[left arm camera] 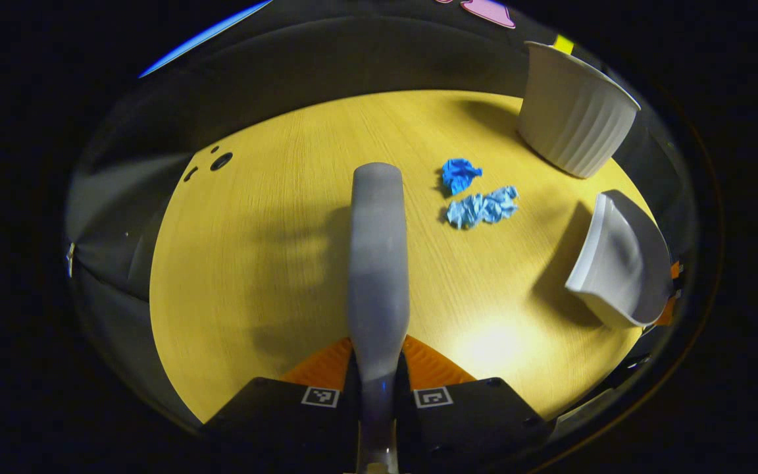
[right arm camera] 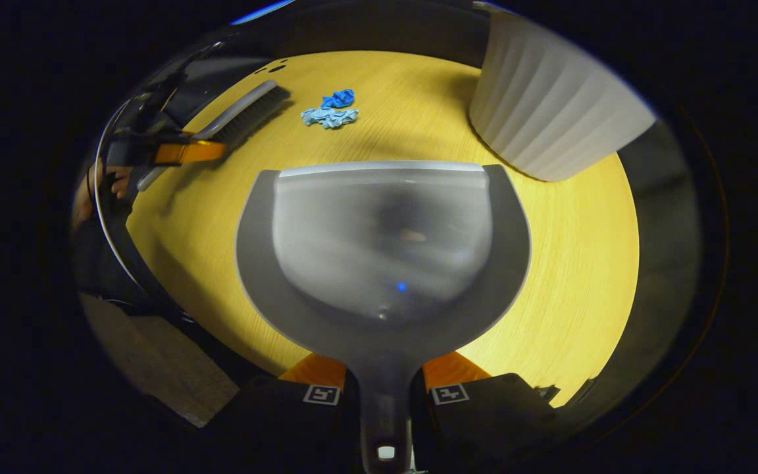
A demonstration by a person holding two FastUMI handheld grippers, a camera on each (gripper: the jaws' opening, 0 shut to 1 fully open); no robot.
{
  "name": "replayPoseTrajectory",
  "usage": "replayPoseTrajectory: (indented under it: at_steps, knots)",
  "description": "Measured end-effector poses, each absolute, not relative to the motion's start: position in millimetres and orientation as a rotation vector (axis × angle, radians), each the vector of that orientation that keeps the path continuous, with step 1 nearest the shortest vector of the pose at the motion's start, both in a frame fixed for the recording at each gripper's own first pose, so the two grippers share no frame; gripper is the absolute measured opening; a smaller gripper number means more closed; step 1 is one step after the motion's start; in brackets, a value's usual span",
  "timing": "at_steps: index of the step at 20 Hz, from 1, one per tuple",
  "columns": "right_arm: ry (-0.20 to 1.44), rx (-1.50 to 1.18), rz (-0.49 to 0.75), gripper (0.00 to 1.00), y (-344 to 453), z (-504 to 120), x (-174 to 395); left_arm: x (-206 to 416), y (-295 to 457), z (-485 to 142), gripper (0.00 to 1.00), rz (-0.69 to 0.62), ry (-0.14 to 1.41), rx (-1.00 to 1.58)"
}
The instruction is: Pick up the small broom and dustpan from the desktop, sweep the trash into the dustpan with the broom, and then empty the trash into the garbage bin.
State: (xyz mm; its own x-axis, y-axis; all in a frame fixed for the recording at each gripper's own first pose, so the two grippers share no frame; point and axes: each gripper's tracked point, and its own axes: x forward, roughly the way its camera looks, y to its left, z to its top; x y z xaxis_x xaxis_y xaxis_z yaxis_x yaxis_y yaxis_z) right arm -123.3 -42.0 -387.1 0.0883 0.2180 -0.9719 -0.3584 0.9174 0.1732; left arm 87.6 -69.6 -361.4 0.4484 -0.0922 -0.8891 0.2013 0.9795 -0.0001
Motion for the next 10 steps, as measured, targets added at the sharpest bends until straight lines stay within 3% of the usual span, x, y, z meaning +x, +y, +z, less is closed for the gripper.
replayPoseTrajectory:
  at_steps: [7,9,10]
  knots:
    - [1.48,-0.215,0.48,0.35,-32,-394,-120,153,-83,-360,0.3,-0.268,1.027,0.236]
    - [1.5,-0.241,0.493,0.35,-31,-398,-121,158,-90,-367,0.27,-0.297,1.041,0.274]
    - [1.507,-0.252,0.5,0.35,-29,-400,-122,161,-94,-369,0.3,-0.31,1.046,0.279]
